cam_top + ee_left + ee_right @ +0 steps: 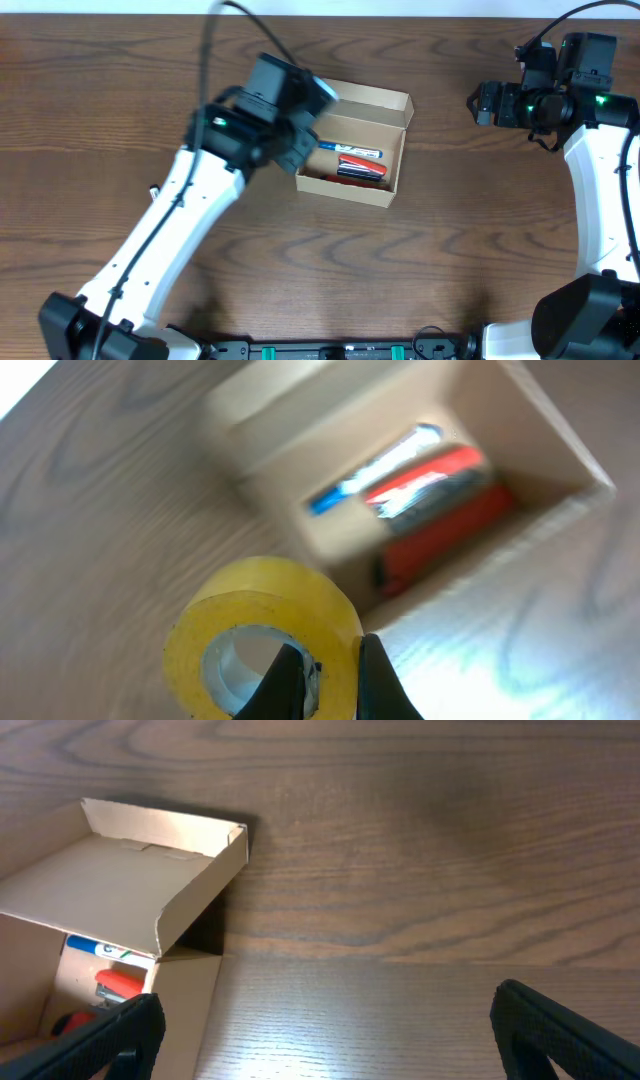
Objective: Pack container
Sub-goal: 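Carry the tape roll with left gripper and lower into box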
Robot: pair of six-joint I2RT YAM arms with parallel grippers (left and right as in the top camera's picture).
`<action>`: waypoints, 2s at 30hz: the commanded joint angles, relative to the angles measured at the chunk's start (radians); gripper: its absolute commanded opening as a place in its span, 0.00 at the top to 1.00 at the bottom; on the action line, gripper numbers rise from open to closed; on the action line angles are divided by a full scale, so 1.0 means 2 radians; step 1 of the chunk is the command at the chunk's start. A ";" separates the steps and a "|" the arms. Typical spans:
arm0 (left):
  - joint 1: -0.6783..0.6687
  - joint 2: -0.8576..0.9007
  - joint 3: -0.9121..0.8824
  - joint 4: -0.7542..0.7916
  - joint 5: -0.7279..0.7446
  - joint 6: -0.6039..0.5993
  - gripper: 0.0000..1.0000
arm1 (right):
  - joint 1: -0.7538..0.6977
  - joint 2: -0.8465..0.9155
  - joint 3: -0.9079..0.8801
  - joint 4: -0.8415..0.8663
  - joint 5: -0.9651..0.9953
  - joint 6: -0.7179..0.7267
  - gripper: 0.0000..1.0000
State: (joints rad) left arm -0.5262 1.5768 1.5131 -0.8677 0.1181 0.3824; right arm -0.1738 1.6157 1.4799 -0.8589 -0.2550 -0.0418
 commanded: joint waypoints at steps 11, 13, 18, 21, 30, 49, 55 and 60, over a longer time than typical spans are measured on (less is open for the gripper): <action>-0.058 0.086 0.005 -0.005 0.046 0.255 0.94 | -0.002 0.003 0.005 -0.001 -0.002 -0.014 0.03; -0.056 0.104 0.005 0.003 0.045 0.258 0.94 | -0.002 0.003 0.005 -0.001 -0.002 -0.014 0.03; -0.055 0.141 0.005 0.021 0.045 0.258 0.94 | -0.002 0.003 0.005 -0.001 -0.002 -0.018 0.03; -0.054 0.152 0.005 0.034 0.045 0.256 0.94 | -0.002 0.003 0.005 -0.003 -0.002 -0.021 0.03; -0.050 0.188 0.005 0.054 0.047 0.226 0.94 | -0.002 0.003 0.005 -0.003 -0.002 -0.024 0.03; -0.051 0.199 0.000 0.013 0.050 0.197 0.76 | -0.002 0.003 0.005 -0.003 -0.002 -0.027 0.03; -0.051 0.199 0.000 0.013 0.050 0.159 0.58 | -0.002 0.003 0.005 -0.003 -0.002 -0.027 0.03; -0.051 0.199 0.000 0.014 0.043 0.156 0.52 | -0.002 0.003 0.005 -0.003 -0.002 -0.027 0.03</action>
State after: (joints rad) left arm -0.6319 1.9682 1.5135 -0.8337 0.2058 0.7181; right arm -0.1738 1.6157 1.4799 -0.8639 -0.2550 -0.0811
